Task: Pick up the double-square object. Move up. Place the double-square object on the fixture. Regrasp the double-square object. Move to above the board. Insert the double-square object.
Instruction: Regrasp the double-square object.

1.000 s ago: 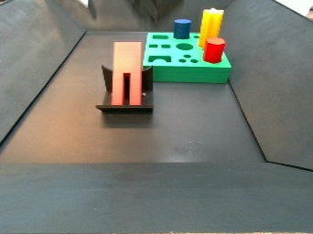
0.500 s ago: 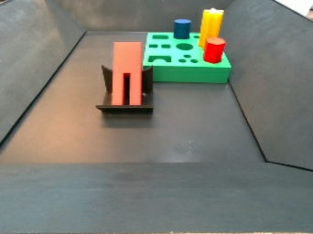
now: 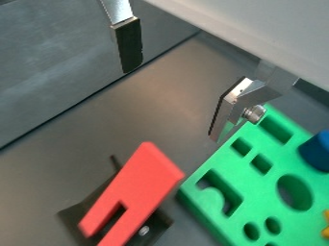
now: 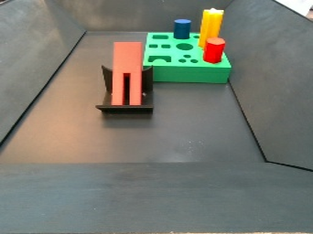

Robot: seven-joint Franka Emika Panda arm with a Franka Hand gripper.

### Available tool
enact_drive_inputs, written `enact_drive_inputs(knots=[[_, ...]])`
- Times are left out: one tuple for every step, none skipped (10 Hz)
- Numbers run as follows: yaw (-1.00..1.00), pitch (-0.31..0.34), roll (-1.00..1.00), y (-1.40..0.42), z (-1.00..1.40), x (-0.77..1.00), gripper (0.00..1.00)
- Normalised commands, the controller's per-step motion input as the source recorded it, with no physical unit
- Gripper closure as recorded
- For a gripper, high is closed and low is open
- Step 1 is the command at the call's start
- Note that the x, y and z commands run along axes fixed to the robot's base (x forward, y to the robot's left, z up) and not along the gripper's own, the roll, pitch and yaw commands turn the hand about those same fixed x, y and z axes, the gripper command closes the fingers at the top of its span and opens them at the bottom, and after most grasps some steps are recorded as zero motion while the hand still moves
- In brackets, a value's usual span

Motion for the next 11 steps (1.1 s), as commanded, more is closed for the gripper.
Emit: enact_drive_inputs(knots=[[0.03,0.024,1.00,-0.02,0.02,0.00,0.00],[0.03,0.032,1.00,-0.02,0.02,0.01,0.00],[0.03,0.038,1.00,-0.02,0.01,0.01,0.00],[0.04,0.049,1.00,-0.03,0.00,0.03,0.00],[0.04,0.058,1.00,-0.02,0.00,0.04,0.00],[0.05,0.076,1.00,-0.03,0.00,0.06,0.00],[0.05,0.094,1.00,-0.03,0.00,0.07,0.00],[0.07,0.125,1.00,-0.04,0.00,0.09,0.00],[0.08,0.151,1.00,-0.04,0.00,0.10,0.00],[0.12,0.186,1.00,-0.04,0.00,0.10,0.00],[0.14,0.203,1.00,-0.05,0.00,0.10,0.00]])
